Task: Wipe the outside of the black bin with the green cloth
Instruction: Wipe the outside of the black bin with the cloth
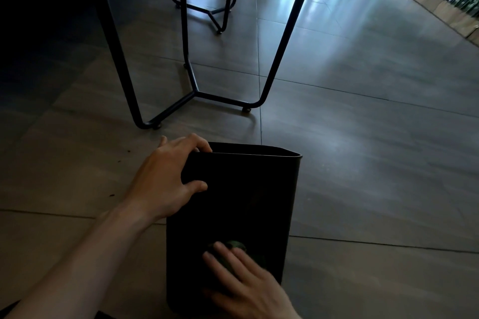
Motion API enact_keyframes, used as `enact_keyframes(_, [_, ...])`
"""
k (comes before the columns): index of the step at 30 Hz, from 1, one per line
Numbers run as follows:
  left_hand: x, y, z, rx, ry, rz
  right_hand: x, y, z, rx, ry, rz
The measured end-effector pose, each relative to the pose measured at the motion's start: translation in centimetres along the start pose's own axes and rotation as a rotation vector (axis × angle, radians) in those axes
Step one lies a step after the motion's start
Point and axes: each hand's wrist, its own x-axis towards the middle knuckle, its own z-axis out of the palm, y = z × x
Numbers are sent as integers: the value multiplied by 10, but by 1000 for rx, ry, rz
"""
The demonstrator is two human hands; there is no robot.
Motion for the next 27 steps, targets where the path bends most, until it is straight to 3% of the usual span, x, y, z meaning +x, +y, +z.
enact_keyframes(5, [-1,4,0,-10,-5,-5,39,66,-35,259,287,586])
enact_keyframes(7, [-2,5,-2,-22,-8,-1,57,80,-43,283,335,723])
enact_keyframes(9, [-4,5,-3,-18,-7,2,60,76,-40,253,324,678])
enact_keyframes(12, [-5,5,-3,9,-10,-7,30,39,-16,153,232,358])
enact_keyframes(15, [-6,6,-2,2,-20,-4,-8,6,-2,13,16,21])
enact_keyframes(17, [-7,7,-2,2,-26,1,-13,14,-8,-5,-5,-58])
enact_keyframes(19, [-7,9,-2,18,-31,-7,0,39,-21,129,139,134])
enact_keyframes(23, [-8,13,-5,31,-45,-21,46,95,-57,297,379,738])
enact_keyframes(25, [-8,13,-5,30,-55,-32,55,96,-57,295,392,778])
enact_keyframes(27, [-10,13,-5,33,-50,-44,44,78,-44,253,340,621])
